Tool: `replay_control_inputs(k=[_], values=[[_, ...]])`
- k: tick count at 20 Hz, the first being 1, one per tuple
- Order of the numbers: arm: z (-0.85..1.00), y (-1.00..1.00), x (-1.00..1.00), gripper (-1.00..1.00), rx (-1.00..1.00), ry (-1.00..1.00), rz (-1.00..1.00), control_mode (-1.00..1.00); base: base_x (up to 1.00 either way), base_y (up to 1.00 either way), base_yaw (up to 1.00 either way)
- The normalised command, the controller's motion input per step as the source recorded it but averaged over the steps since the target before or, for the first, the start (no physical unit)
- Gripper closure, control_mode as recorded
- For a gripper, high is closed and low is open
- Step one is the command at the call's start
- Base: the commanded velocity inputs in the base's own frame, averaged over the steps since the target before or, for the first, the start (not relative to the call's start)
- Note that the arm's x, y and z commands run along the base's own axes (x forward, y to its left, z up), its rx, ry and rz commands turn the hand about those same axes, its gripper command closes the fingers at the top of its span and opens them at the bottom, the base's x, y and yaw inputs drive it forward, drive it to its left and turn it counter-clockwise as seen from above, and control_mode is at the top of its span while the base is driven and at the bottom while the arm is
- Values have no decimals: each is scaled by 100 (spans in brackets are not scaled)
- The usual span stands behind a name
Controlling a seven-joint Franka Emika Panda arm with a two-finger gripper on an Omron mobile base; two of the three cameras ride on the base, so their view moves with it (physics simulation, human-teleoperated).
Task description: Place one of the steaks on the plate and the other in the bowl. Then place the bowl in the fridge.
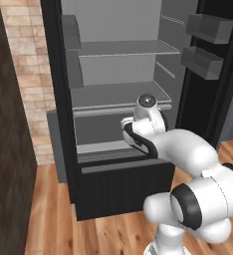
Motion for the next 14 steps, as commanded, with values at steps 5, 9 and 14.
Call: replay_control_inputs(k=[5,9,14], values=[[2,-14,6,-100,3,20,0,-100,0,0,0],[21,-26,-48,-100,2,18,-5,-100,0,0,0],[6,-35,-99,-100,4,-6,-6,-100,0,0,0]])
